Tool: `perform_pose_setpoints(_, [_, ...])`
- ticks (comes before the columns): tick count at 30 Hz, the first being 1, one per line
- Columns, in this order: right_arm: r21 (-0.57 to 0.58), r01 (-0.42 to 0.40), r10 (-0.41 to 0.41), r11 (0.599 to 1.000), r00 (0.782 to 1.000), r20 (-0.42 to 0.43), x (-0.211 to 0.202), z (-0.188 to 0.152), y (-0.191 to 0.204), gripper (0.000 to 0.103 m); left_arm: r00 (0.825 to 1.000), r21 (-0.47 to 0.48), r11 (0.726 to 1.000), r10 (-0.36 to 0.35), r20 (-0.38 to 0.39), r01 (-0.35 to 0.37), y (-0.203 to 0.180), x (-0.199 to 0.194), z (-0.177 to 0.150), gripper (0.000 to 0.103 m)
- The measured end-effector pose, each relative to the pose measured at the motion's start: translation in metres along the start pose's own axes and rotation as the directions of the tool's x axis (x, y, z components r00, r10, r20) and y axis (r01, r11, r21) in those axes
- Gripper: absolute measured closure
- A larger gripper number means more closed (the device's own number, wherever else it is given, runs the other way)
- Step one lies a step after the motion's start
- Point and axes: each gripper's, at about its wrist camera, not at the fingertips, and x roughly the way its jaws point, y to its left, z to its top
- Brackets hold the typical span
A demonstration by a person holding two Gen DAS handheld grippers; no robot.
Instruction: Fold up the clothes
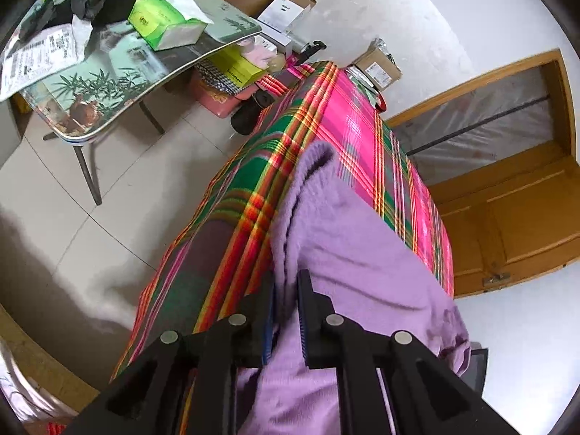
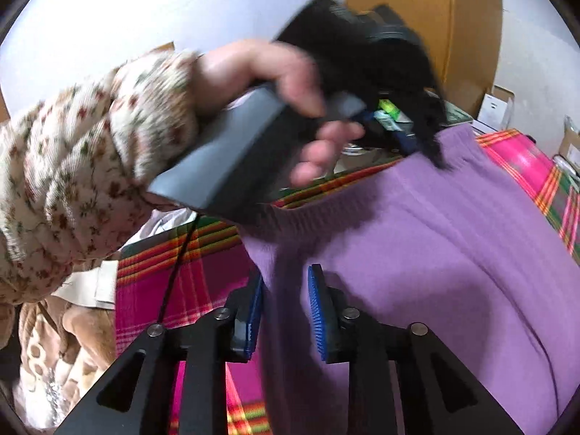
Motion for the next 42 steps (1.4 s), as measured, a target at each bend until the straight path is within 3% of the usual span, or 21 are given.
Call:
perform_pose_setpoints(4, [0.069,0.005,-0.007,0.998,0.999,0.038,-0.030,-0.010,-0.016,0.073,0.999,-0.021,1.000,0.013,0.030,-0.012,0.006,-0.021,-0.015,0.091])
perform_pose_setpoints(10, [0.176,0.090,-0.110,0.980,0.988,0.111,-0.095,-0.035,-0.068,0.072,0.995,-0.083,0.996,0.052,0.083,-0.045,0.024,-0.054,-0.036,0.091])
perform_pose_setpoints(14, [0.294,0.140,-0.186,0.945,0.973,0.135,-0.145,-0.067,-0.109,0.072,0.994,-0.019,1.000,0.020,0.107,-0.018,0.007,-0.074,-0.061,0.090])
perform_pose_setpoints(18, [0.427,0.219,-0.297,0.878,0.947,0.126,-0.173,-0.107,-0.145,0.072,0.995,0.096,0.995,-0.014,0.101,0.005,-0.026,-0.078,-0.093,0.087])
perform_pose_setpoints(24, [0.605,0.309,-0.437,0.734,0.896,0.074,-0.222,-0.171,-0.195,0.072,0.998,0.221,0.974,-0.058,0.030,0.050,-0.075,-0.054,-0.129,0.087])
perform_pose_setpoints(35, [0.714,0.379,-0.554,0.588,0.832,0.014,-0.275,-0.238,-0.228,0.072,0.984,0.315,0.941,-0.074,-0.162,0.122,-0.128,0.013,-0.192,0.087])
perform_pose_setpoints(37, [0.727,0.404,-0.582,0.555,0.813,-0.007,-0.286,-0.252,-0.231,0.072,0.977,0.306,0.939,-0.103,-0.187,0.158,-0.132,0.020,-0.204,0.086])
perform_pose_setpoints(42, [0.740,0.477,-0.645,0.474,0.760,-0.077,-0.320,-0.289,-0.229,0.072,0.969,0.353,0.920,-0.094,-0.227,0.172,-0.149,0.035,-0.230,0.084])
